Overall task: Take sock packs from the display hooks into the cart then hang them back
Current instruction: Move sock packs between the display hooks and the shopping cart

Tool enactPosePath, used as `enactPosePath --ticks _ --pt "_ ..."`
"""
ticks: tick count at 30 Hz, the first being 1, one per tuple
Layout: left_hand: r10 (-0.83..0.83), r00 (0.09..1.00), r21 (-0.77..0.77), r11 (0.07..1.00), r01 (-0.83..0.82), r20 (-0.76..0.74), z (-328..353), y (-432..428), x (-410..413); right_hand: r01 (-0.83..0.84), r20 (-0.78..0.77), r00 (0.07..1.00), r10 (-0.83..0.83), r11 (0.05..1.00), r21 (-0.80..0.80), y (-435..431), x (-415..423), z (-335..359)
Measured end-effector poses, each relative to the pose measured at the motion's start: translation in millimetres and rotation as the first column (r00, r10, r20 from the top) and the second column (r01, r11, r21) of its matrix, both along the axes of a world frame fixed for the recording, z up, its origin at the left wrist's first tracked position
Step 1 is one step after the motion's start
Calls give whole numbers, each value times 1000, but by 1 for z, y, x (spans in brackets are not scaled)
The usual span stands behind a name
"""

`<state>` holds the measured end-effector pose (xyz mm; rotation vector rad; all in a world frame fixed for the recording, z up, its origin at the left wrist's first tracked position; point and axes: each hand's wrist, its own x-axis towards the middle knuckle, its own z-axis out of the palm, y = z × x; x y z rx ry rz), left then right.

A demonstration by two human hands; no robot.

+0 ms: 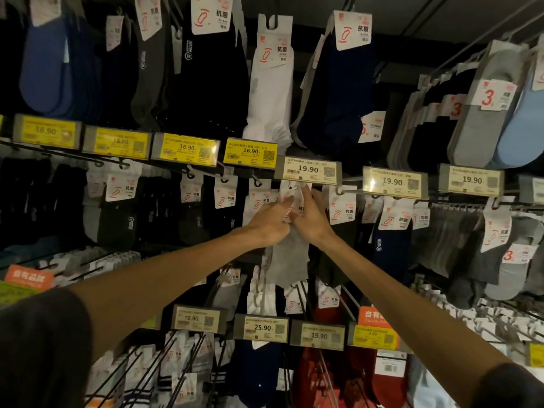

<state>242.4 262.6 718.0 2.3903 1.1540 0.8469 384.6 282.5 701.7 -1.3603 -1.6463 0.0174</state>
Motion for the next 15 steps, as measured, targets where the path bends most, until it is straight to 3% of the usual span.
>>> enactPosePath --ticks 6,12,15 --pt "6 995 3 1000 -6 -101 2 42 16 164 236 957 -168 986 37 15 10 -2" --pt "88 975 2 996 -90 -203 6 78 38 329 501 849 -168 910 -253 36 18 -5" --pt "117 965 3 993 -120 -234 9 96 50 412 572 800 -184 860 -300 43 12 1"
